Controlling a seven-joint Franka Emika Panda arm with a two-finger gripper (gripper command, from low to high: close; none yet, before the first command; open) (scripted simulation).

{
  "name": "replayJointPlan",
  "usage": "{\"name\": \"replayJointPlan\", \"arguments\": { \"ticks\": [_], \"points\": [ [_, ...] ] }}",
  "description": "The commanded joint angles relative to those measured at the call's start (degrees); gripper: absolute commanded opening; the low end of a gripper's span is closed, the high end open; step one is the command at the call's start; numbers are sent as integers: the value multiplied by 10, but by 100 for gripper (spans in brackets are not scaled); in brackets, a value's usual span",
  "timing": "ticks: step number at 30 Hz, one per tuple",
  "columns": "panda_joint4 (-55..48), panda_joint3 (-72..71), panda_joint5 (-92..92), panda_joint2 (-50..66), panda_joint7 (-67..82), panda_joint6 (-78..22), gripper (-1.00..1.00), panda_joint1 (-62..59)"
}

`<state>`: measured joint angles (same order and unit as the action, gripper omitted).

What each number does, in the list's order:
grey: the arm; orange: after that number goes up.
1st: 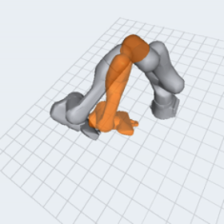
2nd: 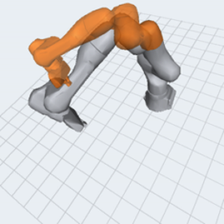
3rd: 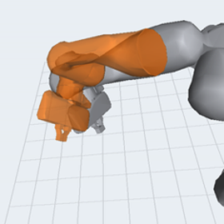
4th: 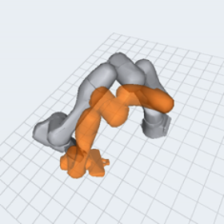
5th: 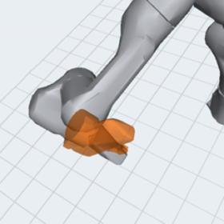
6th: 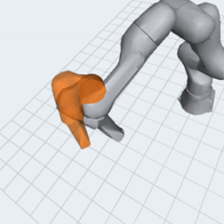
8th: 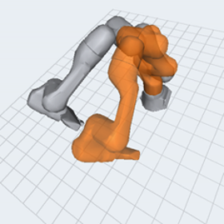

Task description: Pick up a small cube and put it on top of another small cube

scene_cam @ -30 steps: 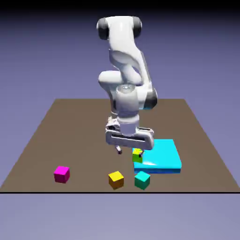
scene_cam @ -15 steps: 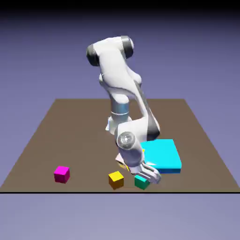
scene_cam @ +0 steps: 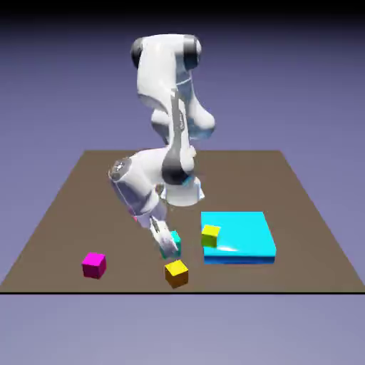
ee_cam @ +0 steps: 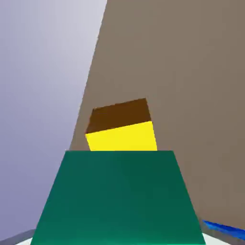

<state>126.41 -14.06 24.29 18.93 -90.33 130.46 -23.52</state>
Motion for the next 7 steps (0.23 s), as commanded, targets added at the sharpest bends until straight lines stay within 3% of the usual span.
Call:
{"name": "replayJointPlan", "arguments": {
  "ticks": [1, 3, 4, 7],
  "points": [
    [4, -3, 3, 20, 3, 24, -100, 5],
    [12, -7, 10, 53, 11, 66, -100, 12],
    [12, -7, 10, 53, 11, 66, 100, 12],
    [3, -2, 1, 13, 2, 16, 100, 3]
  ]
}}
